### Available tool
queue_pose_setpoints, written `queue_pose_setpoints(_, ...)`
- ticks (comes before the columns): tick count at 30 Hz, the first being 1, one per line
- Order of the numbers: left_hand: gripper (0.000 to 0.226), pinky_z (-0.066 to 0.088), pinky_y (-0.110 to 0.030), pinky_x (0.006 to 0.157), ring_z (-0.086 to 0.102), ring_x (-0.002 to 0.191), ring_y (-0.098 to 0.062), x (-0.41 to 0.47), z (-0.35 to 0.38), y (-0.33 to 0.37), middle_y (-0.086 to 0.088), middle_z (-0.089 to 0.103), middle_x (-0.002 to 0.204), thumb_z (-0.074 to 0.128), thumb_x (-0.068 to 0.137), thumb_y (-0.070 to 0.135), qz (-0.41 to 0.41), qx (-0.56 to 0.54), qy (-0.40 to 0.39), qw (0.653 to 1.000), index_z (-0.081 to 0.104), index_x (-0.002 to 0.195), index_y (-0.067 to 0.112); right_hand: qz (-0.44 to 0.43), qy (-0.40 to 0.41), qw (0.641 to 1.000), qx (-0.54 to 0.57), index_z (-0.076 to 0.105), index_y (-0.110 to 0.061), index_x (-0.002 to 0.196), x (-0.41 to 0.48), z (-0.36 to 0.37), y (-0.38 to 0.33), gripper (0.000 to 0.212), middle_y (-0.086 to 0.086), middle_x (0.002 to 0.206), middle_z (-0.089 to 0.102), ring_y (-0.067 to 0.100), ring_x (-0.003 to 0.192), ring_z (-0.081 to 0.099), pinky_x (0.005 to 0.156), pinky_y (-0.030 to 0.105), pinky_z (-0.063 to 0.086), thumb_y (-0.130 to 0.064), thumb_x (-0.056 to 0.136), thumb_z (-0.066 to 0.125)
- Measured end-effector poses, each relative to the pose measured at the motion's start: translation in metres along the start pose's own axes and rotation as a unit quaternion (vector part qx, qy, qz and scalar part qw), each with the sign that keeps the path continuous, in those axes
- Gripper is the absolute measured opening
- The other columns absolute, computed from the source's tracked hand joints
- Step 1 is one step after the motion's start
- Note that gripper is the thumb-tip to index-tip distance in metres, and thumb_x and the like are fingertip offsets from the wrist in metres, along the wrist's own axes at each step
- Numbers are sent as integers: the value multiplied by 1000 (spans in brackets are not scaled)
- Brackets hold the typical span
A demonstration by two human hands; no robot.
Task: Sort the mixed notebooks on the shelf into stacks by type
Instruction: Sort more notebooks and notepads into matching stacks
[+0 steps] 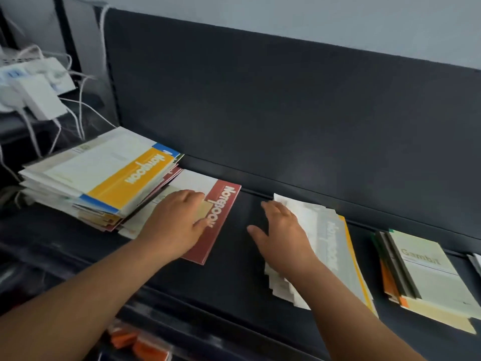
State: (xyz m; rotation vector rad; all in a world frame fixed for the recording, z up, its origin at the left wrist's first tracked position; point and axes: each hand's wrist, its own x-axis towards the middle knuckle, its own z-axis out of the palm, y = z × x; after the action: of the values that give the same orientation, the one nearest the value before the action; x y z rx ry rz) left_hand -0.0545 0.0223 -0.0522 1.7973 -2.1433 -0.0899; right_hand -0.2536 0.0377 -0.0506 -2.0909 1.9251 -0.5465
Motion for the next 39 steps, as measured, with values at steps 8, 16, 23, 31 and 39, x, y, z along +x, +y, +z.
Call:
queue_pose_setpoints(8, 63, 23, -31, 113, 26, 140, -19, -3, 6, -65, -1, 33, 151, 47, 96, 47, -8, 4, -70, 998, 29, 149, 18, 35, -78, 988, 125, 57, -21, 125, 32, 55, -56, 31, -1, 126, 57, 16, 111, 57, 85, 25, 44, -32, 96, 56)
queue_pose_setpoints(16, 60, 17, -35, 115, 20, 142, -23, -4, 22, -78, -4, 28, 154, 39, 96, 53, 15, 9, -89, 996, 33, 146, 20, 196, -23, 916, 349, 58, -12, 118, 53, 71, -69, 27, 0, 106, 71, 12, 88, 70, 67, 22, 56, -16, 91, 60)
queue_pose_setpoints(23, 58, 14, -33, 116, 16, 144, -22, -3, 22, -81, -3, 24, 156, 33, 98, 53, 19, -2, -85, 996, 30, 147, 21, 327, -80, 768, 545, 64, -4, 102, 53, 67, -76, 12, 12, 94, 76, 22, 81, 71, 72, 33, 58, -12, 95, 59)
queue_pose_setpoints(31, 58, 12, -36, 118, 13, 146, -22, -4, 23, -81, -3, 20, 158, 30, 99, 52, 15, -13, -85, 996, 27, 149, 22, 299, -90, 794, 521, 59, -20, 106, 42, 79, -80, 20, 4, 99, 74, 22, 90, 72, 66, 36, 59, -5, 101, 46)
queue_pose_setpoints(39, 60, 11, -37, 118, 12, 146, -18, -3, 18, -69, 0, 19, 159, 25, 98, 55, 39, -33, -87, 995, 23, 150, 24, 278, -32, 779, 562, 57, -22, 123, 28, 71, -69, 27, 2, 102, 75, 21, 90, 74, 65, 37, 60, -9, 102, 47)
